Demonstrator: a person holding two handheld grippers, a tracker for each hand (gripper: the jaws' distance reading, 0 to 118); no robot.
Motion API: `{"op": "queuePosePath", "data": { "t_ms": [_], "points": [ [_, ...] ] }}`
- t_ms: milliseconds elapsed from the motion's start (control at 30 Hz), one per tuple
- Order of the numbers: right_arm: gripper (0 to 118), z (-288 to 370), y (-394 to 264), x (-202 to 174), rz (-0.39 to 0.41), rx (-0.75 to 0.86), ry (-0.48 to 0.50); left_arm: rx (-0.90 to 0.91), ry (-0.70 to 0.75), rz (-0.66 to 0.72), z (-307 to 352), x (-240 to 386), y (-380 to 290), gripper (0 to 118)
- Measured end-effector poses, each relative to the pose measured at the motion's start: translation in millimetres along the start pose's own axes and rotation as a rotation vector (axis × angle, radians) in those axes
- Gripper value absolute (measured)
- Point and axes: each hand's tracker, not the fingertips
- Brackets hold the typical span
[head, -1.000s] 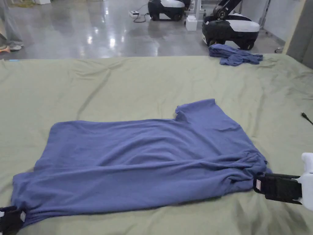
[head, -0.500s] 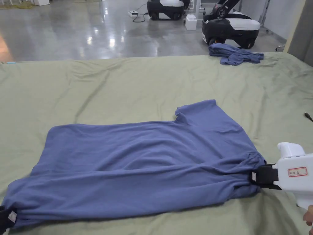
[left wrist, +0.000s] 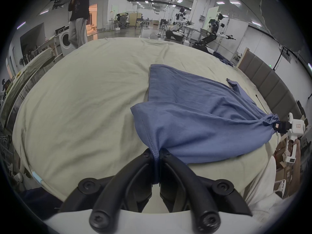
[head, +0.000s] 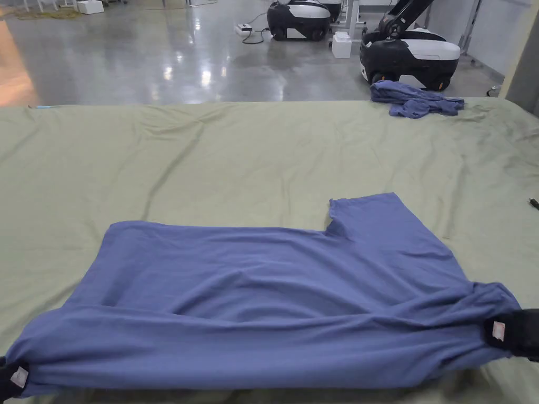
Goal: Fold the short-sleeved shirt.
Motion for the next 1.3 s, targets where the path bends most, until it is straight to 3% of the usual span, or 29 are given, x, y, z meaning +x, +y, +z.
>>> {"op": "queuePosePath", "data": {
  "t_ms": [267, 300, 367, 400, 500, 533, 567, 600, 633, 667, 700, 733, 800, 933, 1133, 1167, 1200, 1233, 1300],
  "points": [
    [18, 2, -55, 15, -0.033, -0.065, -0.019, -0.038, -0.038, 0.032, 14, -7, -45, 6],
    [37, 1, -55, 11, -0.017, -0.075, -0.067, -0.048, -0.033, 0.046, 12, -7, -44, 21],
    [95, 3, -52, 7, 0.057, -0.064, -0.191, -0.048, 0.023, 0.060, 13, -6, -41, 86],
    [105, 9, -50, 5, 0.086, -0.033, -0.198, -0.034, 0.010, 0.050, 17, -8, -39, 98],
    [101, 30, -33, -7, 0.134, 0.039, -0.201, 0.050, -0.010, 0.086, 35, -4, -23, 98],
    [93, 36, -27, -12, 0.138, 0.069, -0.177, 0.075, -0.019, 0.092, 39, 0, -17, 98],
    [77, 41, -21, -16, 0.132, 0.106, -0.134, 0.110, -0.042, 0.097, 42, 3, -12, 97],
    [43, 44, -12, -18, 0.128, 0.132, -0.098, 0.150, -0.063, 0.103, 44, 8, -7, 95],
    [20, 43, -7, -21, 0.120, 0.147, -0.076, 0.172, -0.073, 0.116, 43, 12, -3, 88],
    [14, 41, -3, -25, 0.113, 0.159, -0.053, 0.169, -0.071, 0.115, 40, 17, 1, 67],
    [14, 35, 1, -29, 0.116, 0.160, -0.046, 0.178, -0.068, 0.113, 36, 22, 5, 9],
    [10, 28, 5, -32, 0.119, 0.144, -0.047, 0.177, -0.053, 0.100, 28, 27, 8, 0],
    [3, 9, 12, -29, 0.117, 0.136, -0.052, 0.153, -0.042, 0.093, 10, 31, 15, 0],
    [2, -31, 39, -22, 0.107, 0.074, -0.002, 0.126, -0.054, 0.091, -11, 33, 27, 0],
    [5, -104, 128, -8, 0.176, 0.003, -0.116, 0.134, -0.049, 0.082, -28, 32, 51, 0],
    [22, -120, 141, -7, 0.205, -0.005, -0.137, 0.133, -0.049, 0.084, -31, 30, 55, 0],
    [62, -139, 154, -1, 0.220, -0.033, -0.180, 0.133, -0.050, 0.087, -34, 30, 56, 0],
    [75, -154, 163, 3, 0.216, -0.057, -0.223, 0.134, -0.049, 0.088, -35, 29, 58, 0],
    [75, -179, 175, 7, 0.182, -0.089, -0.231, 0.132, -0.045, 0.082, -39, 29, 61, 0]
  ]
}}
